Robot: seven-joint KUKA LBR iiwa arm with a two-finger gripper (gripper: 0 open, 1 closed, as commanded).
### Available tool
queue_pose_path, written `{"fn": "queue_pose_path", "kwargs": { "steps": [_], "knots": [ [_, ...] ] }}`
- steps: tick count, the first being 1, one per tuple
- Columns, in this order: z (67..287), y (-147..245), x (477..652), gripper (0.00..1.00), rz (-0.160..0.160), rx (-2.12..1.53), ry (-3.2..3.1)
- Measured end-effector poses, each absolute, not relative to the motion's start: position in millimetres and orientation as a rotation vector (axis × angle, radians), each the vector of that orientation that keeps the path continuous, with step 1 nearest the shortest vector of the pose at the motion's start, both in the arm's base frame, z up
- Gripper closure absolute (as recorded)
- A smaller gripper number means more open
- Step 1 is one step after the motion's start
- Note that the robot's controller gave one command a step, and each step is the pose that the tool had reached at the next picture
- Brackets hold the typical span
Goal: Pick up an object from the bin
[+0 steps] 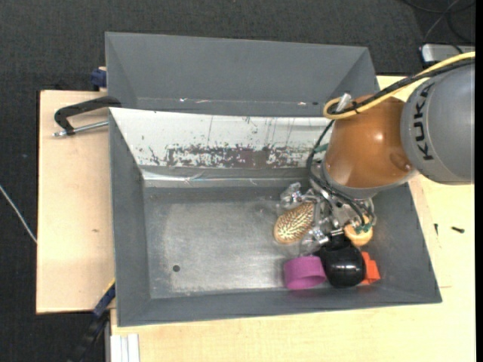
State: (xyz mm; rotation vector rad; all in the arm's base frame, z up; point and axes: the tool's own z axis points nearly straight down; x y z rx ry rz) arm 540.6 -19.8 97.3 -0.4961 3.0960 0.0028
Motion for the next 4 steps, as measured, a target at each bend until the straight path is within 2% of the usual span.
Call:
{"fn": "queue_pose_path", "kwargs": {
  "steps": [1,2,4],
  "knots": [
    [85,-40,548.0,0.0,0.005,-0.663,3.058],
    [77,-61,563.1,1.0,0.03,-0.609,3.064],
    [78,-60,563.1,1.0,0.029,-0.612,3.065]
  ]
}}
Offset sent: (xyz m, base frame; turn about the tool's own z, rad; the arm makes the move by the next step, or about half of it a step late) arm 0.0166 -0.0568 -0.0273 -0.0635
